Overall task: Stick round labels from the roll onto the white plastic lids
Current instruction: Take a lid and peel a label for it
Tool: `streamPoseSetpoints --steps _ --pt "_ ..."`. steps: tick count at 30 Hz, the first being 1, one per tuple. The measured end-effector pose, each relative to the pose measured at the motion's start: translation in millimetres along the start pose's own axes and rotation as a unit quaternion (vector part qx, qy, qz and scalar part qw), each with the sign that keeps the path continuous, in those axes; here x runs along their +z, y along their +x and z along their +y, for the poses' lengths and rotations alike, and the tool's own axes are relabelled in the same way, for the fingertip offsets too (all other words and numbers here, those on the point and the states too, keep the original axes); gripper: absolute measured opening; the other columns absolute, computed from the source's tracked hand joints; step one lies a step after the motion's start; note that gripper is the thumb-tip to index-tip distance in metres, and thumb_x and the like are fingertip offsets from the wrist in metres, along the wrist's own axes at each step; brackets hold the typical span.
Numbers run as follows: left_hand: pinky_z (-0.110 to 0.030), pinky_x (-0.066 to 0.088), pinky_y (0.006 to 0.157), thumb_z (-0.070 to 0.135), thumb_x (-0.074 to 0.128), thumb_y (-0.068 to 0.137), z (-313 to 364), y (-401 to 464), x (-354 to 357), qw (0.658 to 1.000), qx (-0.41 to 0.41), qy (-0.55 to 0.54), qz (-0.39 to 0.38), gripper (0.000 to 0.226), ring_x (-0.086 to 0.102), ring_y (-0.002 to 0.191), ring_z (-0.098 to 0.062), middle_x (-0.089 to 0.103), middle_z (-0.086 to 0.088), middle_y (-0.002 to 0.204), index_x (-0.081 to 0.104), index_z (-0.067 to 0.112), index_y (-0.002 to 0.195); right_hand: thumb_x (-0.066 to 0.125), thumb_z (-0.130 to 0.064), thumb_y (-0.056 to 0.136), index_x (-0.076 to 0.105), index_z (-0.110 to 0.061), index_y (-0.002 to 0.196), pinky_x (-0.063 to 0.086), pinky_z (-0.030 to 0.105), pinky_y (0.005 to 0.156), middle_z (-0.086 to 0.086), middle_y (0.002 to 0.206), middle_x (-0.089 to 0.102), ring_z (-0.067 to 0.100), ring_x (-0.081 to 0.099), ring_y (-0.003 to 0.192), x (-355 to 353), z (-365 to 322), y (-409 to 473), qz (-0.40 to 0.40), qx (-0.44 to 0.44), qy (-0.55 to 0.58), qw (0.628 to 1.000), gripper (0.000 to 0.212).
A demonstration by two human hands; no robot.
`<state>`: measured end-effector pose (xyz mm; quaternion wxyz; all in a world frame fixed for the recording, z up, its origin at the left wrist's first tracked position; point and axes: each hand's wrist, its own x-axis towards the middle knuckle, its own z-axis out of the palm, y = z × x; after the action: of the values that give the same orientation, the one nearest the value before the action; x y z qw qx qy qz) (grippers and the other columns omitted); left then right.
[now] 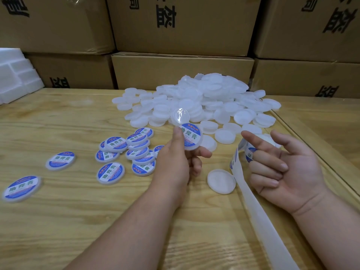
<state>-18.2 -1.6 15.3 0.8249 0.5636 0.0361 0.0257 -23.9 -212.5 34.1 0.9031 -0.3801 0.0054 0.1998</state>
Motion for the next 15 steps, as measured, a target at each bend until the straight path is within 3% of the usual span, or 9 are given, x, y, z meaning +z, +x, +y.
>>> streamPoseSetpoints --steps 2,7,10,12,15 --pt "-0.024 0.041 0.044 0.049 0.039 0.106 0 0 0 1.0 0.005 -0.012 0.01 0.048 0.047 0.045 -0.013 0.076 -0.007 0.079 0.064 0.009 0.099 0.055 -0.044 0.086 0.074 -0.015 0.112 0.019 0.02 0.033 -0.009 0.041 0.028 0.009 0.014 0.039 0 0 1 0.005 -0.001 -0.002 1.0 0.043" --pt "-0.022 0.048 0.061 0.026 0.058 0.102 4 -3 -1 0.998 -0.001 -0.064 -0.003 0.025 0.058 0.068 -0.009 0.077 0.0 0.11 0.078 0.022 0.087 0.056 -0.043 0.085 0.074 -0.015 0.111 0.019 0.02 0.033 -0.009 0.041 0.027 0.008 0.014 0.04 1 1 1 0.007 -0.003 -0.001 1.0 0.042" --pt "-0.02 0.05 0.062 0.016 0.061 0.1 5 -3 -3 0.994 -0.009 -0.111 0.001 0.013 0.062 0.074 -0.007 0.076 0.002 0.114 0.073 0.022 0.101 0.056 -0.043 0.084 0.075 -0.015 0.11 0.018 0.021 0.033 -0.009 0.041 0.027 0.008 0.014 0.04 1 1 0 0.008 -0.004 -0.004 1.0 0.042" --pt "-0.018 0.051 0.059 0.019 0.06 0.1 7 -1 -2 0.988 -0.021 -0.15 0.014 0.014 0.064 0.071 -0.006 0.077 0.002 0.11 0.066 0.019 0.113 0.057 -0.043 0.084 0.075 -0.015 0.108 0.017 0.021 0.033 -0.009 0.042 0.027 0.008 0.014 0.04 1 1 0 0.012 -0.006 -0.005 1.0 0.042" --pt "-0.018 0.052 0.055 0.035 0.054 0.103 10 0 -2 0.978 -0.04 -0.201 0.042 0.024 0.067 0.063 -0.006 0.079 0.001 0.1 0.065 0.017 0.114 0.056 -0.043 0.085 0.075 -0.015 0.109 0.017 0.021 0.033 -0.009 0.042 0.026 0.008 0.014 0.04 1 2 1 0.015 -0.006 -0.003 1.0 0.041"
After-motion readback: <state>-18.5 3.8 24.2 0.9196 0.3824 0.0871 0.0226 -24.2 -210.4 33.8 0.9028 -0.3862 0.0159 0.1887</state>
